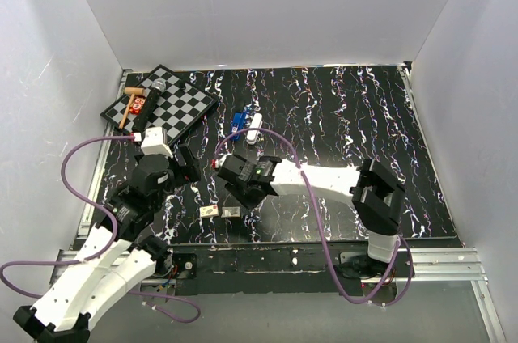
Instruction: Unload the staples from the stapler
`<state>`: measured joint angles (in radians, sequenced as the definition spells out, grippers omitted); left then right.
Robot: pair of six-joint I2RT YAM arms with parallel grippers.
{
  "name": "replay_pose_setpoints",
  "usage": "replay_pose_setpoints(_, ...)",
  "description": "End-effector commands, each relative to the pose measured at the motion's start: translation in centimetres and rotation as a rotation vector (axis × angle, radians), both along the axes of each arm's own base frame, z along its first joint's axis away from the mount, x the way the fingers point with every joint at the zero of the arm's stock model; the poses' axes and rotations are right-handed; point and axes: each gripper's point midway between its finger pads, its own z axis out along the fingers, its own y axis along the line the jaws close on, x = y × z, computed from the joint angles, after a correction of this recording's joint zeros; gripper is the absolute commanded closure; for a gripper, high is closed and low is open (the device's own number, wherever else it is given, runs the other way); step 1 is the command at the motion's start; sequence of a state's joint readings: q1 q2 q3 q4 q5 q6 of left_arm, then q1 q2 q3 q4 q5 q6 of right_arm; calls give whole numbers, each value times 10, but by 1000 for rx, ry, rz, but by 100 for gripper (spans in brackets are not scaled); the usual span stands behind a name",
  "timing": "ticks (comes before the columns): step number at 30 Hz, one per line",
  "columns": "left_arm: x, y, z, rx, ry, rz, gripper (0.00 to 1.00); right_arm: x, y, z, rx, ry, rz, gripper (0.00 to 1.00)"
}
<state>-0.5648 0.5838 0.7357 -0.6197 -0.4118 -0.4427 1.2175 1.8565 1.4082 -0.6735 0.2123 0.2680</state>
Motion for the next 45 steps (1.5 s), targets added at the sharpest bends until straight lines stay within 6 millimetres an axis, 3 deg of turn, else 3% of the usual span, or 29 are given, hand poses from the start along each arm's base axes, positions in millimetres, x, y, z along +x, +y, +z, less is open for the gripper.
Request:
replay_pose_setpoints(1, -9, 1, -17, -46, 128, 54, 21, 3, -10, 27, 71, -6, -117, 59)
replay_pose_setpoints(5, -13, -14, -34, -56, 232, 13, 57, -1, -13, 29, 98, 11, -141, 59)
replay_pose_setpoints(8, -15, -19, -47, -63, 298, 12, 95, -4, -15, 29, 104, 17, -149, 59)
replay_pose_setpoints(9, -16, -18, -52, -64, 323, 26, 100, -3, -16, 29, 106, 17, -154, 59)
replay_pose_setpoints(16, -26, -16, -87, -100, 456, 130, 100, -7, -17, 32, 135, 26, -167, 59)
replay_pose_setpoints(25, -61, 9, -140, 78, 810, 402, 100, -15, -12, 27, 177, 67, -158, 59)
replay_pose_setpoints(31, -78, 4, -164, 91, 875, 419, 100, -19, -11, 26, 208, 82, -156, 59)
replay_pose_setpoints(45, -77, -13, -202, 102, 910, 330, 100, -22, -9, 17, 222, 105, -168, 59)
